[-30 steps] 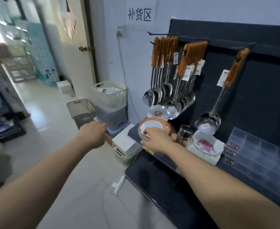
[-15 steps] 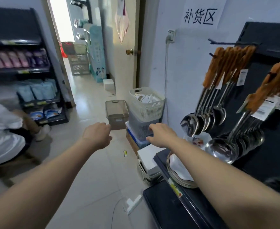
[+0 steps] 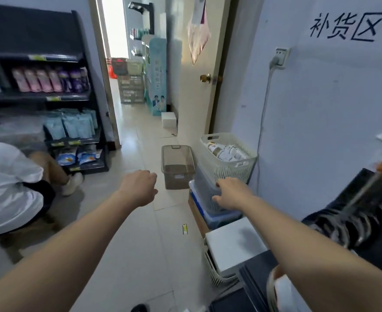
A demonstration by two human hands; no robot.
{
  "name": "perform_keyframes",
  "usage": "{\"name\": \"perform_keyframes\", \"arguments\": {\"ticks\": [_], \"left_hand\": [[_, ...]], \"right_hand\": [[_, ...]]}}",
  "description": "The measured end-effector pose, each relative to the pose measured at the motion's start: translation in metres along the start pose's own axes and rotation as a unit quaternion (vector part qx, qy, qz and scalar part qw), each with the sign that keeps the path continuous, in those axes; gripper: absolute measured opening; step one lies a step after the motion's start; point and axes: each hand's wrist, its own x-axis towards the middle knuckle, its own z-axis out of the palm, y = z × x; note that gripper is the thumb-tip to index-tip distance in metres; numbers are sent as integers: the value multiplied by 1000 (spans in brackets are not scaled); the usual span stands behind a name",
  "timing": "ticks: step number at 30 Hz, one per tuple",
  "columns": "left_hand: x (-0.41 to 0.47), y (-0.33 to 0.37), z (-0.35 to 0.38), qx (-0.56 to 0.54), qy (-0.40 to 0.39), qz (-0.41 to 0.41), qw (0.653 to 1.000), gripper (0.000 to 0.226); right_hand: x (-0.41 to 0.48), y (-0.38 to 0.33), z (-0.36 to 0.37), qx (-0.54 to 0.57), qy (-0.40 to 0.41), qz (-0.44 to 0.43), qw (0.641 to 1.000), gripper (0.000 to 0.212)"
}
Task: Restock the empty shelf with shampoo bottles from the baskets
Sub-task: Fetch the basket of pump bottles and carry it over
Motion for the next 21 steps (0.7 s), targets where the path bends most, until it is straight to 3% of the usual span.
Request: {"name": "perform_keyframes", "arguments": {"ticks": [11,21], "left_hand": [[204,-90,19,-1,-22,71,997,30],[349,-81,28,-39,-43,133,989,33]], "right_hand": [[176,-9,-11,38,-31,118,992,41],[261,30,-23,36,-66,184,980,48]]}}
